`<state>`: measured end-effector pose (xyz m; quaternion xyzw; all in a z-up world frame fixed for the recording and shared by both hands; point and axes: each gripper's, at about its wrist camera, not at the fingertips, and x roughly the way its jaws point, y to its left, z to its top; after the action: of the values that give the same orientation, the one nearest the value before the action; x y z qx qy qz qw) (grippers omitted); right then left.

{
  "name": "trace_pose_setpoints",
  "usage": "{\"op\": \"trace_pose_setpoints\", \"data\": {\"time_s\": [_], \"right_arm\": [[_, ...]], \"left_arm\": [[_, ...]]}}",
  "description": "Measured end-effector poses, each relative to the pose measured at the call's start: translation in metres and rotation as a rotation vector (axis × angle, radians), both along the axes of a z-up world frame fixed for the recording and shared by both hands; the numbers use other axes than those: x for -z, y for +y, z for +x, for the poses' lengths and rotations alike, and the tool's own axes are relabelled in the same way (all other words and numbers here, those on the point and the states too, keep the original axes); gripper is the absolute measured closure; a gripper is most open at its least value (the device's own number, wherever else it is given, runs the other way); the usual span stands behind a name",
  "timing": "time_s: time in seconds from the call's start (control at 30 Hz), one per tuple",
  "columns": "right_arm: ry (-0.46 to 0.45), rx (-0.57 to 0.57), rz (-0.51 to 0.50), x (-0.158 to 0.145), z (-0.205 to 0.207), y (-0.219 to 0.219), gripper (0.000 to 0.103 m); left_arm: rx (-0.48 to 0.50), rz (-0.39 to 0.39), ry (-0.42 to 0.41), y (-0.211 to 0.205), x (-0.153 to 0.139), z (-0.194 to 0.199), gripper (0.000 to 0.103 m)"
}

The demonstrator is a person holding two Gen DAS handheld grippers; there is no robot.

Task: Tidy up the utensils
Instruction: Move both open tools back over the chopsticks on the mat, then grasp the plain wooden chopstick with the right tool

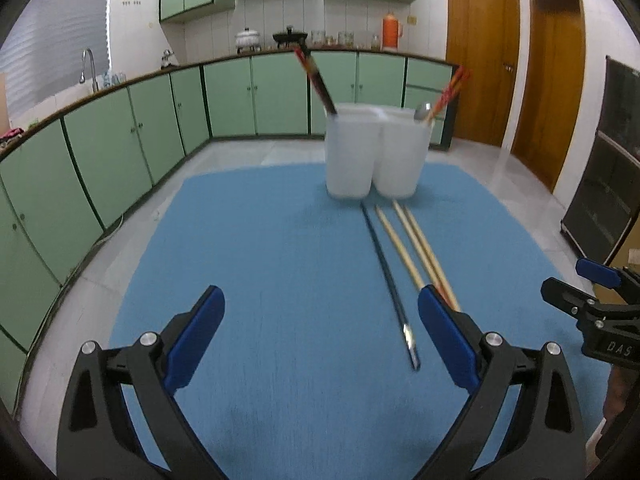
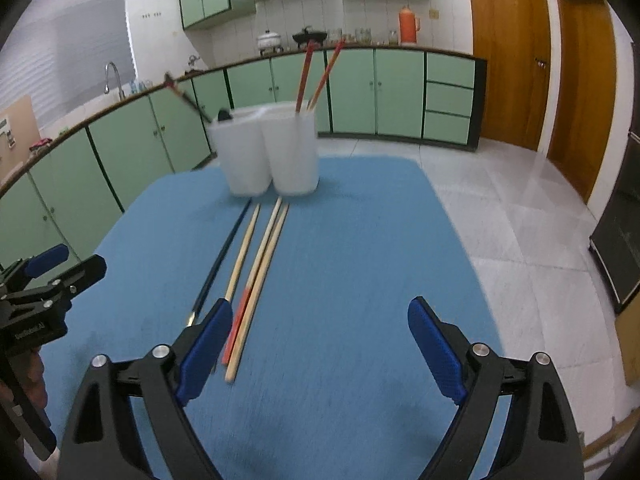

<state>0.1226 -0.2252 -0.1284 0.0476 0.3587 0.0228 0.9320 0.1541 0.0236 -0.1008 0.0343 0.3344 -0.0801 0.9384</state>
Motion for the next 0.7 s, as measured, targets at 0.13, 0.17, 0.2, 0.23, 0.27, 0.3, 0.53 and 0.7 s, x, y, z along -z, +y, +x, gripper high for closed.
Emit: {"op": "trace_pose_setpoints", "data": {"time_s": [0.13,0.17,0.2,0.23,0.27,0.3,0.53,0.7], "right_arm": [[0.029,-0.021,-0.026,0.019,-0.008,0.018,0.016],[0.033,-0.026,-0.030,0.023,-0.010,0.021,0.018],[0.040,-0.035,-0.032,0.027,-0.012,0.025,0.020],[0.045,-0.042,-0.031,0.029,-0.013,0.028,0.026],[0.053,-0.054,-0.032,0.032,-0.013,0.033,0.031],[0.056,-0.060,-0.035,0.034,-0.013,0.036,0.033],[0.069,-0.093,-0.052,0.039,-0.012,0.051,0.057],[0.087,-0.087,-0.051,0.044,-0.008,0.055,0.069]], "left_arm": [[0.003,0.013,0.037,0.003,0.016,-0.010,0.009],[0.003,0.014,0.042,0.002,0.018,-0.011,0.009],[0.005,0.016,0.048,0.003,0.021,-0.013,0.009],[0.007,0.019,0.053,0.004,0.024,-0.016,0.009],[0.007,0.021,0.056,0.003,0.027,-0.018,0.009],[0.008,0.022,0.060,0.005,0.029,-0.020,0.009],[-0.008,0.013,0.073,0.017,0.037,-0.025,0.009],[-0.024,0.005,0.082,0.025,0.039,-0.024,0.009]]}}
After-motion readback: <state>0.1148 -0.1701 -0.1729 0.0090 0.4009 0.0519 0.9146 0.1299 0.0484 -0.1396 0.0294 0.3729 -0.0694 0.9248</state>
